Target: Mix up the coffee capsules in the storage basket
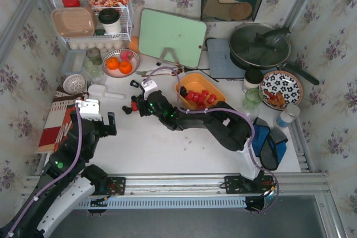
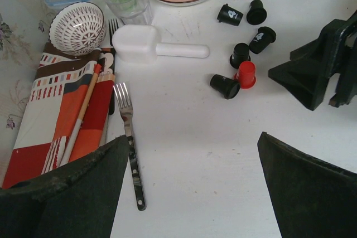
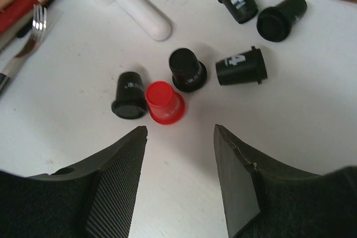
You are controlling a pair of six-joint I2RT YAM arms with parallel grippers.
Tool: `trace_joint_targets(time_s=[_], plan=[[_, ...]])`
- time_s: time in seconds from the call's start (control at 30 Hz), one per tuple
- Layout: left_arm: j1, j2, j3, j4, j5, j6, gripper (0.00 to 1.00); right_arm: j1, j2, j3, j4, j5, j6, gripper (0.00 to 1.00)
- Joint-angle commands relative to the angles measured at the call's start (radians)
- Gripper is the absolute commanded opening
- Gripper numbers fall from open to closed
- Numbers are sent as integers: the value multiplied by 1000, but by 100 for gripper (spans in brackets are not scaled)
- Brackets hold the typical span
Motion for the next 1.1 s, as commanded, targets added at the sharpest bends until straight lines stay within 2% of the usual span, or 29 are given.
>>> trace_joint_targets(time_s=[0.0, 0.27, 0.43, 0.67, 0.8, 0.93, 1.07], plan=[[2, -5, -1, 20, 9, -8, 99, 5, 39, 23, 165, 19, 52, 59], [1, -8, -1, 20, 13, -10, 100, 14, 144, 131, 137, 25, 96, 59], [1, -8, -1, 21, 16, -11, 99, 18, 220, 251, -16, 49, 131, 59], [2, -11, -1, 18, 17, -11, 99, 20, 247, 261, -66, 82, 163, 55], [2, -10, -1, 20, 19, -11, 100, 21, 244, 253, -58, 83, 154, 47], [2, -11, -1, 18, 17, -11, 99, 19, 225, 241, -34, 61, 141, 24], [1, -11, -1, 18, 15, -10, 99, 21, 180, 205, -18, 65, 120, 22]])
